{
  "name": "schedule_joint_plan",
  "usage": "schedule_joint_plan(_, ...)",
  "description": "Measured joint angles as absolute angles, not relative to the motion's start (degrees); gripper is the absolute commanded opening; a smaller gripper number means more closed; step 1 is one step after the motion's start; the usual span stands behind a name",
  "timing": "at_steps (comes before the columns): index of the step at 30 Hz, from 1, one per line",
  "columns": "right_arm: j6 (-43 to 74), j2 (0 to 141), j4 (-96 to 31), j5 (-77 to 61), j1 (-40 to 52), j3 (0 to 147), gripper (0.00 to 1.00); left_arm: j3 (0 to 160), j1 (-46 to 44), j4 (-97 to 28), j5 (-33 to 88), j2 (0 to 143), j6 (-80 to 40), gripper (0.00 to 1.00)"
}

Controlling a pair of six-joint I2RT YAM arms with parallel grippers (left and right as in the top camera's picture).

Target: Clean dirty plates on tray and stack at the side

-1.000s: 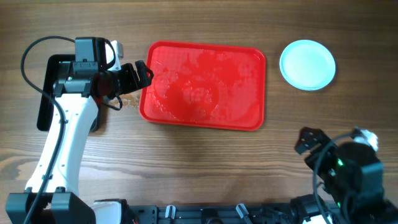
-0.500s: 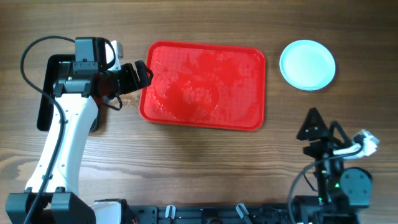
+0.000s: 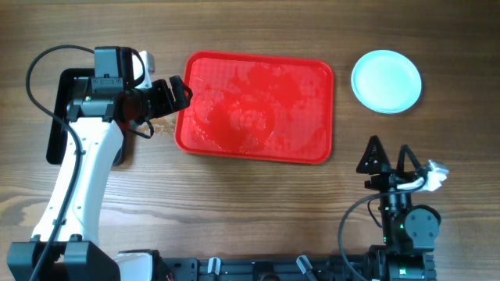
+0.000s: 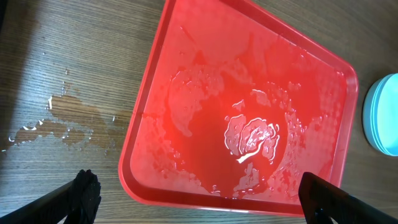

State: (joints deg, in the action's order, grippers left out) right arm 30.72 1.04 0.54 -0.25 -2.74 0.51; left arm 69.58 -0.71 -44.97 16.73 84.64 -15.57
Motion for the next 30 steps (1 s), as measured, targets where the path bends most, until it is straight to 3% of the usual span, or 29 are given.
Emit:
schedule_joint_plan(10, 5.8, 1.0, 0.0, -0.2, -2.7, 0.4, 1.00, 69.6, -0.7, -45.0, 16.7, 84.6, -15.6, 1.00)
schedule_joint_plan(30, 1.1, 1.0, 0.0, -0.2, -2.7, 0.4, 1.00, 69.6, -0.7, -45.0, 16.7, 84.6, -15.6, 1.00)
